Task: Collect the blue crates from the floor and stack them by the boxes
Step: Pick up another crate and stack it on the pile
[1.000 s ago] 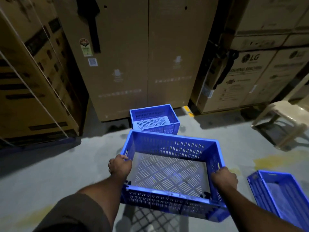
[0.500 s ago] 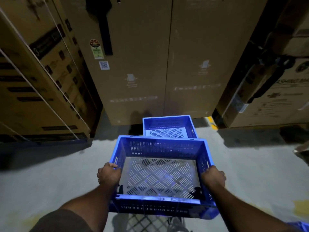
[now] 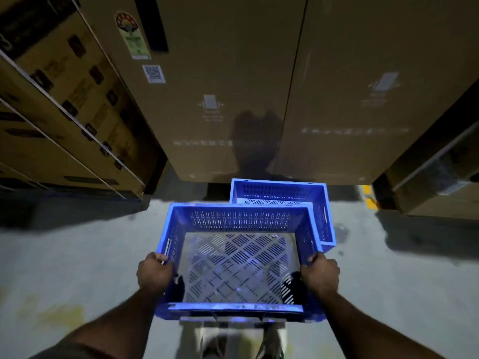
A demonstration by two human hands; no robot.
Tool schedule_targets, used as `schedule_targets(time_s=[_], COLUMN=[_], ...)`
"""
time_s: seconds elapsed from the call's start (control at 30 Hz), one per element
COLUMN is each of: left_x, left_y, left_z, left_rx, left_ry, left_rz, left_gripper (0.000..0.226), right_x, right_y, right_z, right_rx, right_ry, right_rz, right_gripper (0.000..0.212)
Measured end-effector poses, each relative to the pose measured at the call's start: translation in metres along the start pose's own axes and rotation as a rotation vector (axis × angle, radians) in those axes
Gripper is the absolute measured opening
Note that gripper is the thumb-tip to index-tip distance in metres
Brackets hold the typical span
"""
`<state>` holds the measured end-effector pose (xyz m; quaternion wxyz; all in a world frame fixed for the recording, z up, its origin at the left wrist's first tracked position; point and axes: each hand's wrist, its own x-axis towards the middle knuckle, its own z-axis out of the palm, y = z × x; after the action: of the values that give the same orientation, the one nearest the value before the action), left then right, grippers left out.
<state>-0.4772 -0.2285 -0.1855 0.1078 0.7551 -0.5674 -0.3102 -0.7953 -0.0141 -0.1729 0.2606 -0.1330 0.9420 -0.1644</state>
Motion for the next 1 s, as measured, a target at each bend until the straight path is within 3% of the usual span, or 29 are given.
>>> schedule_targets(time_s=[0.17,0.37,0.57,0.7,0.83,0.9,1.0], left_x=[0.063,0.131,0.156,0.144,0.093,0.074,0.065], left_y=[0.016,0.015,0.050,0.076,0.078,0.066,0.057], left_z=[0.043,0.107,0.133,0.148,0.187,0.209,0.226], left_rx=[0.061,0.130,0.196,0.441,0.400,0.413,0.436], left_ry=[-0.066,-0.218,-0.155,-0.024,-0.294,-0.363,-0.270], left_rz=[0.046,0.114,0.346,0.708,1.332,1.446,1.431], left_gripper=[0.013,0.022,0.049,0.069,0.077,0.067,0.028], right_x=[0.063,0.118,0.168,0.185,0.163,0.137,0.104], right_y=[-0.024,-0.029,-0.052,-0.070,-0.070,-0.064,-0.044], right_z=[0.036,0.087,0.096,0.088,0.105,0.121,0.143], right_rx=[0.027,-0.090,-0.105,-0.093,-0.166,-0.201,-0.334], right_ry=[0.015,0.046,0.173,0.175,0.262,0.238,0.158], right_rz=[-0.056,-0.010,0.000,-0.039,-0.204,-0.333,-0.564], right_gripper=[0.022,0.042,0.050,0.063,0.061,0.055,0.040])
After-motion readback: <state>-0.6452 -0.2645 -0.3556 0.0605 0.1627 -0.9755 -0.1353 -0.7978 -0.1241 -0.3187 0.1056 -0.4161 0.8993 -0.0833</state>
